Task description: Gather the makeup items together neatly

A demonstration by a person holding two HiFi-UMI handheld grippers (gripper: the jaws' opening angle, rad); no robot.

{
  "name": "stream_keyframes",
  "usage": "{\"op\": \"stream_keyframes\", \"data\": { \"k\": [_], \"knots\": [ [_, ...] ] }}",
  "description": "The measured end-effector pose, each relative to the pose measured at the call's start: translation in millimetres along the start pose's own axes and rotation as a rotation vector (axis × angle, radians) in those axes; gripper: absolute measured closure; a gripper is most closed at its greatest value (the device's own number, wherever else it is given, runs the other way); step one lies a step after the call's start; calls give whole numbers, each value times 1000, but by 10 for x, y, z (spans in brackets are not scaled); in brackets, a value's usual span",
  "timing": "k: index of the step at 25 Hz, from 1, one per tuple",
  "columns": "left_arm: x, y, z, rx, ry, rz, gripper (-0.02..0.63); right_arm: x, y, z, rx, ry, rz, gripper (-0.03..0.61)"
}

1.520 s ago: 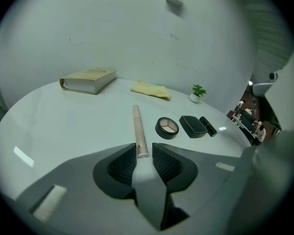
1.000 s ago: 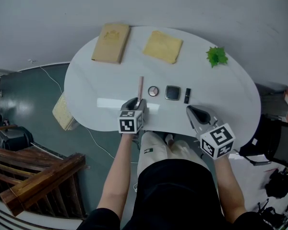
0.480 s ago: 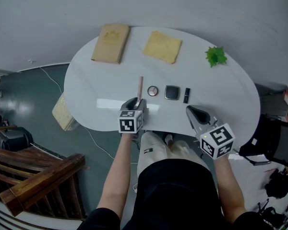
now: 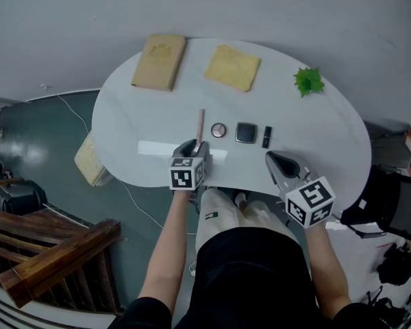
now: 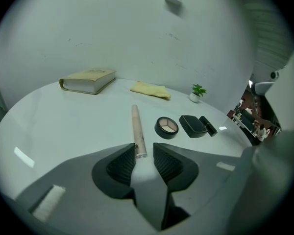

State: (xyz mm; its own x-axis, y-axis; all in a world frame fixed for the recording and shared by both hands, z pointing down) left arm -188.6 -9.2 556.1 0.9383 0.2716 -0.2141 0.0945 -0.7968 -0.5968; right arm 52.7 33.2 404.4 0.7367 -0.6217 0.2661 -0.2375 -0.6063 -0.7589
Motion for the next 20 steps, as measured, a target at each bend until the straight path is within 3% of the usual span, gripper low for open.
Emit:
{"op": "stream_keyframes", "data": {
  "k": [20],
  "knots": [
    [-9,-4,1,17,16,35,477,27,-20,50,12,2,5,568]
  ]
}}
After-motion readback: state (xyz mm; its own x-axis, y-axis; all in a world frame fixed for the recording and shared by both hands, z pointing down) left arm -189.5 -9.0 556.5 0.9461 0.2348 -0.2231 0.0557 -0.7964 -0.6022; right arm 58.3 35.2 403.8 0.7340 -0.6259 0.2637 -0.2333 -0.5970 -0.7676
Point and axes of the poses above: the fingertips, and each gripper's own axes: z backward along the fingers, x to its right, y out of its top, the point moved 5 cm from there along z, backward along the fingers, and after that the axes turned 6 degrees about -x, right-handed, at the moved point
